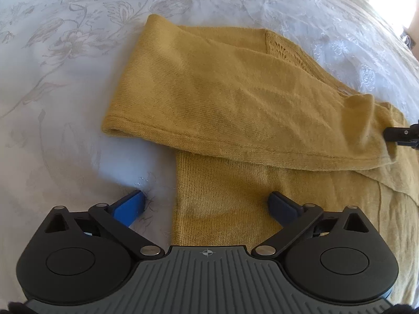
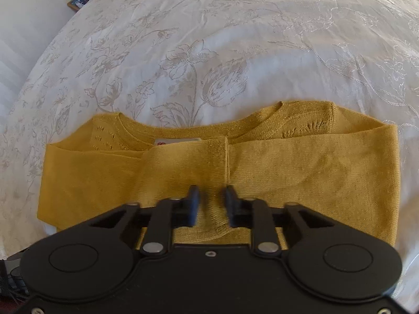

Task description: Fold small clothes

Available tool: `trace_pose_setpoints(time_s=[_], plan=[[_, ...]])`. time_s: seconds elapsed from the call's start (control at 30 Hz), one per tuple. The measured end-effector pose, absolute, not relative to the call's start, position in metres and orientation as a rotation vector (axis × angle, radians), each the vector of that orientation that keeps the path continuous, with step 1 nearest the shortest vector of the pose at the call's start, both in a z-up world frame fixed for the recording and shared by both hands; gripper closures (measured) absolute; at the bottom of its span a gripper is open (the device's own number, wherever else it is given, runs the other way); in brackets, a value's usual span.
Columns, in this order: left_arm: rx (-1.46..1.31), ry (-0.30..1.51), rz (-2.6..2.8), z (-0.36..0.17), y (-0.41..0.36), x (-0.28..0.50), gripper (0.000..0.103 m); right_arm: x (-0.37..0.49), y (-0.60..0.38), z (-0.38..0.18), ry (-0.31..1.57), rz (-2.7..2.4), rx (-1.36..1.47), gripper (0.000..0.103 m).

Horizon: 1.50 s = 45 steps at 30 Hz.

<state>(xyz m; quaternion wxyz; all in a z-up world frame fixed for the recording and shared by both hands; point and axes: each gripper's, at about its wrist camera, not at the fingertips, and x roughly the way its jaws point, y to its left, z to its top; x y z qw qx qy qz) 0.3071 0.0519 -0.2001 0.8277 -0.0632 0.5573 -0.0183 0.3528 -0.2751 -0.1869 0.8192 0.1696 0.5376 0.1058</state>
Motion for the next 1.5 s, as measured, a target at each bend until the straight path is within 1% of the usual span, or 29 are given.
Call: trace_pose_setpoints(time_s=[0.2,0.3,0.37,0.6,0.83,1.0,1.07,1.2,1.33,1.43,1.5], plan=[[-0.139,1.187,-0.054,-0.2,0.053,0.309,0.001,0.323,-0.295,-0.113,0.959,0.297,0.384,0.09],[-0.136,1.184,-0.053,-0.2,0.053,0.309,0.001,0.305,-0.322,-0.099,0.929,0.217,0.366,0.09],[-0.134,1.183,-0.049,-0.201,0.052,0.308,0.001,0.301,-0.336,-0.109,0.96,0.147,0.332,0.09],[-0.125,1.184,-0.054,-0.2,0.05,0.307,0.001,0.304,-0.358,-0.178,1.133,0.032,0.275,0.09],[-0.105,1.182,-0.091,-0.198,0.05,0.307,0.001,0.293,-0.363,-0.162,1.068,-0.034,0.233,0.091],[-0.103,1.172,-0.118,-0.193,0.051,0.305,0.003,0.303,-0.369,-0.19,1.14,-0.07,0.24,0.09],[-0.084,1.133,-0.127,-0.181,0.054,0.301,0.009,0.302,-0.37,-0.194,1.148,-0.077,0.256,0.09],[0.001,1.015,-0.125,-0.147,0.054,0.295,0.009,0.297,-0.367,-0.2,1.162,-0.075,0.242,0.09],[0.0,0.946,-0.104,-0.131,0.055,0.315,0.009,0.296,-0.365,-0.203,1.159,-0.076,0.246,0.089],[-0.032,0.949,-0.077,-0.138,0.054,0.34,0.009,0.298,-0.368,-0.203,1.158,-0.08,0.267,0.088],[-0.002,0.98,-0.055,-0.151,0.05,0.356,0.009,0.297,-0.371,-0.203,1.152,-0.085,0.281,0.086]])
